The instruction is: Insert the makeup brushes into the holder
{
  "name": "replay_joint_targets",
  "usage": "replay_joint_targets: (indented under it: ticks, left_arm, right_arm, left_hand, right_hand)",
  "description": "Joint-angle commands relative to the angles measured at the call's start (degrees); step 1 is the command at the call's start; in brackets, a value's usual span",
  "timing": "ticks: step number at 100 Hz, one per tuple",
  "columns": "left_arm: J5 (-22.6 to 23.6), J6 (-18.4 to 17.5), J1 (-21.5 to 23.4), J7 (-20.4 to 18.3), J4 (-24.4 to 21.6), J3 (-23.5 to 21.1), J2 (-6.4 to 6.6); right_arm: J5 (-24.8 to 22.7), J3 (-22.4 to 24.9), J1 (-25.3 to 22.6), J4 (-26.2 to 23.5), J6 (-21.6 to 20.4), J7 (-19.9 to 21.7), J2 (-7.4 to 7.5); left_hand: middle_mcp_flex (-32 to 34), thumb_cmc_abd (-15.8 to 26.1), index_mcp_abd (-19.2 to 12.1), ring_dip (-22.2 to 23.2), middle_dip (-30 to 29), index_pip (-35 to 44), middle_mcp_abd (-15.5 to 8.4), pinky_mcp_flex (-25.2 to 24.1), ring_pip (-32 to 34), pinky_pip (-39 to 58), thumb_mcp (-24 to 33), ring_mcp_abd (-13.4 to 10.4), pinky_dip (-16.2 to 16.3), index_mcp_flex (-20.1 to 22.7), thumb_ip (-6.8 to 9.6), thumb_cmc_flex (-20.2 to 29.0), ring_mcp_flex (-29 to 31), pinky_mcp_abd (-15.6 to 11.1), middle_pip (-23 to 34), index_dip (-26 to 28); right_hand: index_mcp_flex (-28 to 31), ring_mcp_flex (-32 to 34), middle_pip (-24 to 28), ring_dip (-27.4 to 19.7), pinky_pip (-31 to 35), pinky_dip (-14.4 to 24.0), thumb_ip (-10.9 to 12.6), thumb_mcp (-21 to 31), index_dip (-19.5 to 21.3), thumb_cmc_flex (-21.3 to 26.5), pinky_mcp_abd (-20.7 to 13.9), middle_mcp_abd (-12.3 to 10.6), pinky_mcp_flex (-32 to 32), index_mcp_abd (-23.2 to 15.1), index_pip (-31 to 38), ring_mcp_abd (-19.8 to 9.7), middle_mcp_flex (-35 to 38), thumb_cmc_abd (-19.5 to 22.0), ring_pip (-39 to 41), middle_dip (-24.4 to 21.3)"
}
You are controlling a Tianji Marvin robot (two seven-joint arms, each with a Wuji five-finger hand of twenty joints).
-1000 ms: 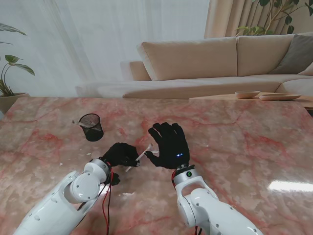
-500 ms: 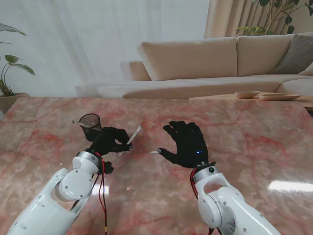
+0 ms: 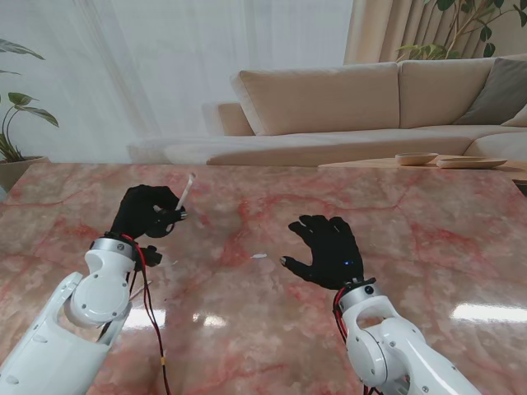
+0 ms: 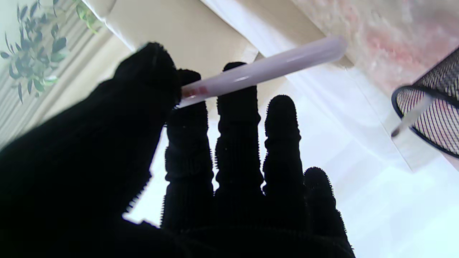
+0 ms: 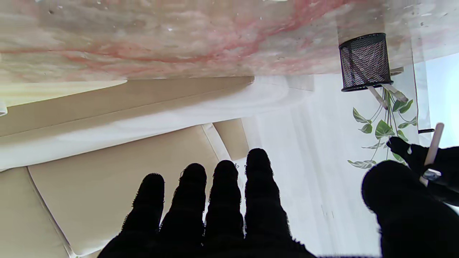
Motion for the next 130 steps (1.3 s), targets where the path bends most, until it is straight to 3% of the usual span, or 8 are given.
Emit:
replay_joint_targets:
  ticks: [1, 41, 79, 92, 102, 116, 120, 130]
  left_arm:
    - [-0.1, -0.3, -0.4, 1.1, 0.0, -1.3, 0.02]
    - [-2.7, -2.5, -3.8, 5.9, 5.3, -4.4, -1.31]
    - [-7.6, -4.3, -9.2, 10.5, 14.8, -4.2, -3.15]
    - [-9.8, -4.8, -11.6, 11.1, 18.1, -3.6, -3.72]
    - [-11.6, -4.9, -13.2, 11.5, 20.0, -3.2, -4.18]
    - [-12.0, -4.7, -15.5, 11.7, 23.0, -2.6, -4.46]
    - [-12.3, -4.6, -16.2, 11.9, 23.9, -2.4, -4.61]
    - [-12.9, -4.6, -18.0, 12.1, 26.5, -1.9, -4.88]
  right_arm:
    - [0.6, -0.3, -0.1, 0.9, 0.6, 1.2, 0.00]
    - [1.5, -0.6, 1.1, 2.2, 2.2, 3.2, 0.07]
    - [2.8, -2.0, 2.8, 4.8, 3.6, 4.6, 0.11]
    - [3.5, -2.7, 3.8, 5.9, 4.0, 4.8, 0.09]
    - [4.0, -3.0, 4.4, 6.7, 4.1, 5.1, 0.08]
    - [4.6, -3.6, 5.2, 7.8, 4.3, 5.2, 0.04]
    - [4.7, -3.7, 5.4, 8.0, 4.4, 5.2, 0.04]
    - [4.9, -4.1, 5.7, 8.6, 4.4, 5.3, 0.04]
  left_hand:
    - [5.1, -0.3, -7.3, -0.2, -0.3, 4.6, -1.9, -0.6, -1.2, -1.9, 3.7, -1.1, -0.6, 3.5, -0.78, -0.1, -1.1, -0.9, 0.1, 1.5]
    - [5.4, -0.5, -8.2, -1.1, -0.7, 4.6, -2.6, -0.5, -2.3, -6.0, 4.0, -1.9, -1.0, 3.4, -1.05, -0.6, -2.5, -1.9, -0.5, 1.5]
    - [5.4, -0.5, -9.6, -2.0, -1.4, 4.8, -3.7, -0.3, -3.6, -11.8, 4.1, -3.5, -0.6, 3.2, -1.32, -1.3, -4.6, -2.9, -1.3, 1.8]
    - [5.3, -0.4, -10.2, -2.8, -1.8, 4.9, -4.2, 0.0, -4.5, -15.3, 4.3, -4.6, -0.2, 3.0, -1.43, -1.6, -5.6, -6.1, -1.8, 2.0]
    - [5.1, -0.5, -10.7, -3.2, -2.0, 5.1, -4.6, -0.3, -5.2, -17.0, 4.3, -5.3, 0.0, 2.9, -1.47, -1.6, -6.6, -7.1, -2.1, 2.2]
    - [4.9, -0.2, -11.4, -3.7, -2.3, 5.1, -5.1, -0.5, -5.6, -19.4, 4.3, -6.0, 1.0, 2.6, -1.54, -2.1, -7.5, -7.0, -2.6, 2.3]
    - [4.9, -0.3, -11.8, -4.3, -2.3, 5.0, -5.4, -0.1, -5.6, -21.8, 4.6, -6.2, 4.0, 2.6, -1.79, -2.3, -7.7, -7.0, -2.7, 2.6]
    - [4.8, -0.3, -11.9, -4.4, -2.4, 5.1, -5.5, -0.5, -5.8, -22.3, 4.5, -6.4, 4.4, 2.4, -1.75, -2.3, -8.3, -6.9, -2.8, 2.6]
  right_hand:
    - [-1.2, -2.1, -0.7, -0.9, -1.2, -1.0, 2.9, -1.4, -0.7, 0.1, -0.2, -0.2, -1.6, -0.2, -0.2, -0.8, -1.7, 0.9, -1.1, -0.1]
    - [-1.4, -3.5, -0.8, -0.4, -1.1, -0.8, 3.1, -1.6, -0.5, 1.0, -0.6, -0.1, -2.1, -0.5, 0.2, -1.1, -2.7, 0.7, -1.0, 0.6]
    - [-1.2, -4.0, -0.6, 0.0, -0.7, -0.3, 3.2, -1.2, -0.3, 1.6, -0.6, 0.1, -2.0, -0.9, 0.6, -1.2, -3.3, 0.2, -0.5, 1.1]
    - [-1.0, -4.2, -0.5, 0.3, -0.6, -0.1, 3.2, -0.9, -0.3, 1.7, -0.6, 0.1, -2.1, -1.1, 0.8, -1.3, -3.5, 0.0, -0.3, 1.3]
    - [-1.0, -4.3, -0.4, 0.4, -0.5, 0.0, 3.2, -0.7, -0.2, 1.6, -0.7, 0.0, -2.1, -1.2, 0.9, -1.3, -3.5, 0.0, -0.2, 1.4]
    - [-0.9, -4.5, -0.3, 0.6, -0.4, 0.2, 3.1, -0.3, -0.2, 1.7, -0.7, 0.1, -2.2, -1.2, 1.0, -1.3, -3.7, -0.1, -0.1, 1.6]
    - [-0.9, -4.4, -0.3, 0.6, -0.3, 0.2, 3.1, -0.2, -0.2, 1.7, -0.7, 0.1, -2.1, -1.2, 1.0, -1.4, -3.7, -0.1, 0.0, 1.6]
    - [-0.9, -4.5, -0.2, 0.7, -0.3, 0.3, 3.1, 0.1, -0.2, 1.8, -0.7, 0.2, -2.1, -1.2, 1.0, -1.3, -3.8, -0.3, 0.1, 1.7]
